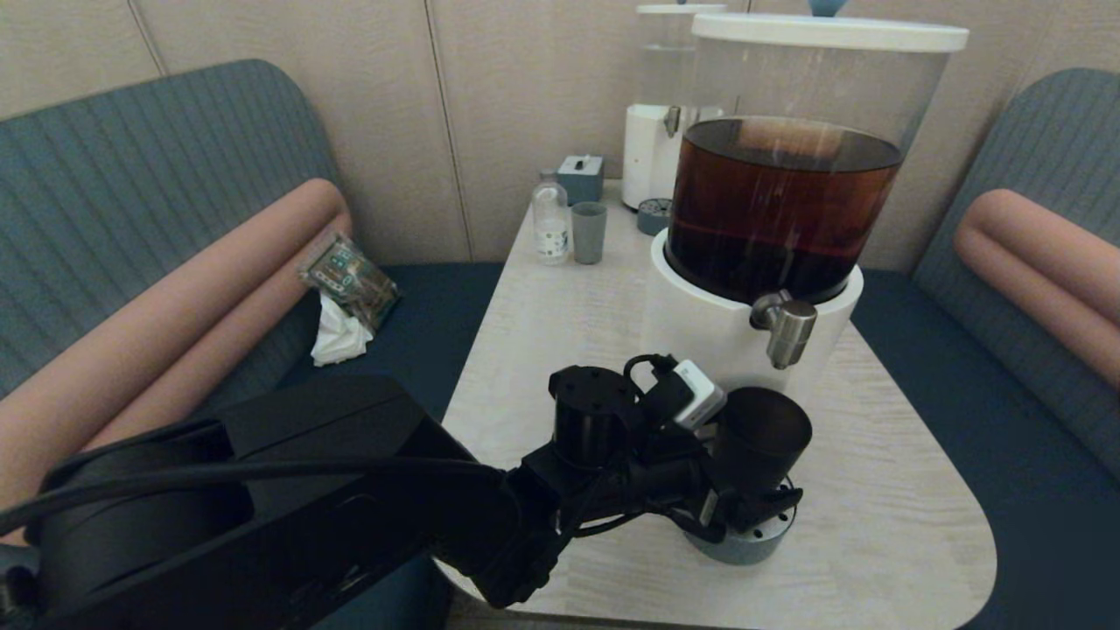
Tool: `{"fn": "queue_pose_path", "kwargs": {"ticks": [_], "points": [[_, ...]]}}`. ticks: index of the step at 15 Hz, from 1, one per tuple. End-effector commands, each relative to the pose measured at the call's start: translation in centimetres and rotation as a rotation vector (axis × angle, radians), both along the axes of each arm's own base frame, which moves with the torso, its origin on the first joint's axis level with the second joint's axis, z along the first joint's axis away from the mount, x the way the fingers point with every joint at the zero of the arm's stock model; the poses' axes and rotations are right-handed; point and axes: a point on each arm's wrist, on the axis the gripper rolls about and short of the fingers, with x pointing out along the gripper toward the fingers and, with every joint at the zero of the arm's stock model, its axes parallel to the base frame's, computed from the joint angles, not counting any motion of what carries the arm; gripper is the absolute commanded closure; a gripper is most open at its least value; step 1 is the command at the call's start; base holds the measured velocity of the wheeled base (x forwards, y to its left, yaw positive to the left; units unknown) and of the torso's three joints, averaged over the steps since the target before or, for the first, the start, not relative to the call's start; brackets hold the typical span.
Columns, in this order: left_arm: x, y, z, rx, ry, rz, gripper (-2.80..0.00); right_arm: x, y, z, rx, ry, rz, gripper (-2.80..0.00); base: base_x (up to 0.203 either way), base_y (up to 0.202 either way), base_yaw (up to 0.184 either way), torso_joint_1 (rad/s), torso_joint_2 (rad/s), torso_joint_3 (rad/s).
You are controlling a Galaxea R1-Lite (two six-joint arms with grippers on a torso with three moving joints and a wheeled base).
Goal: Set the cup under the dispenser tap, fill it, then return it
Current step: Place the cup next to the water dispenser
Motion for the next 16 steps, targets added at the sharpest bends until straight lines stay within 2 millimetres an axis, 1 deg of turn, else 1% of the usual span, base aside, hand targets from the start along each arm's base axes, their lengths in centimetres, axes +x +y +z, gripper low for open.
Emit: {"fn": "queue_pose_path", "kwargs": {"ticks": [1,8,12,16], "points": [[0.28,-0.29,0.09,-0.011,-0.011,-0.002,-2.8,0.01,0.0,0.0,0.0,0.001,0.001,0.0,0.0,0.0,0.0,0.0,0.0,0.0],[0.81,-0.86,-0.54,-0.003,-0.003,-0.003,-2.8,0.0,0.0,0.0,0.0,0.0,0.001,0.0,0.0,0.0,0.0,0.0,0.0,0.0],[1.06,-1.12,-0.36,-0.01,-0.008,-0.004,-2.8,0.0,0.0,0.0,0.0,0.0,0.001,0.0,0.0,0.0,0.0,0.0,0.0,0.0],[1.16,-1.13,-0.61,-0.006,-0.004,-0.003,-2.8,0.0,0.0,-0.01,0.0,0.001,0.001,0.0,0.0,0.0,0.0,0.0,0.0,0.0]]}}
